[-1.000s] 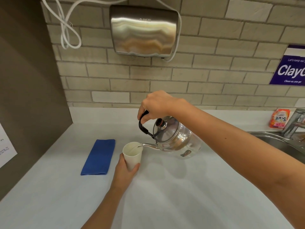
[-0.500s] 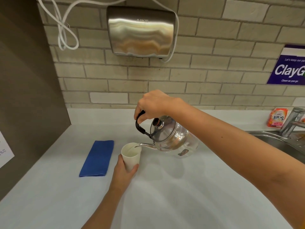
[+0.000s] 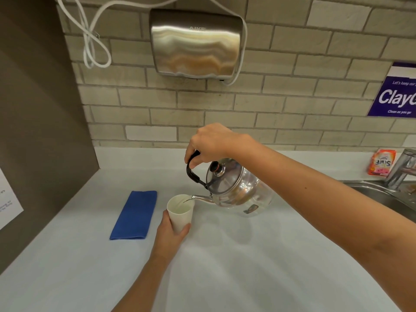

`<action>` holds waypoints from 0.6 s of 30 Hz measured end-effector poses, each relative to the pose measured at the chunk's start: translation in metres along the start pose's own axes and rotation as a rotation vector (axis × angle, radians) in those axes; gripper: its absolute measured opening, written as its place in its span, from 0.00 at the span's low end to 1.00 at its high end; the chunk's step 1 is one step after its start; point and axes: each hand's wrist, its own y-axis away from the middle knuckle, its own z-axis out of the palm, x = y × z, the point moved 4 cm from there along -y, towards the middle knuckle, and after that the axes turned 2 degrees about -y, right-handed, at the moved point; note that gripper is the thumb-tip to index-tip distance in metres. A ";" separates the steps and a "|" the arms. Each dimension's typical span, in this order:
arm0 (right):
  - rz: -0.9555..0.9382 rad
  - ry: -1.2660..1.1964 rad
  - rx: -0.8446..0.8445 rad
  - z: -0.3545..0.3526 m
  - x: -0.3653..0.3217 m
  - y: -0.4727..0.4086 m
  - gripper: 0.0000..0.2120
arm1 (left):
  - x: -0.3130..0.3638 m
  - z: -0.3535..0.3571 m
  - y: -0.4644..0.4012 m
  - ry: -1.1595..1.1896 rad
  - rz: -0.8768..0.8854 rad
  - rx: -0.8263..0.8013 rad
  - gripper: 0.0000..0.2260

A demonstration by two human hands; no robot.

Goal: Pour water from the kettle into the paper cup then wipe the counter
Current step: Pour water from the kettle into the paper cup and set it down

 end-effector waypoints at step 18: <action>-0.021 0.002 0.000 0.000 -0.003 -0.004 0.11 | 0.000 0.000 0.000 -0.027 -0.007 -0.001 0.31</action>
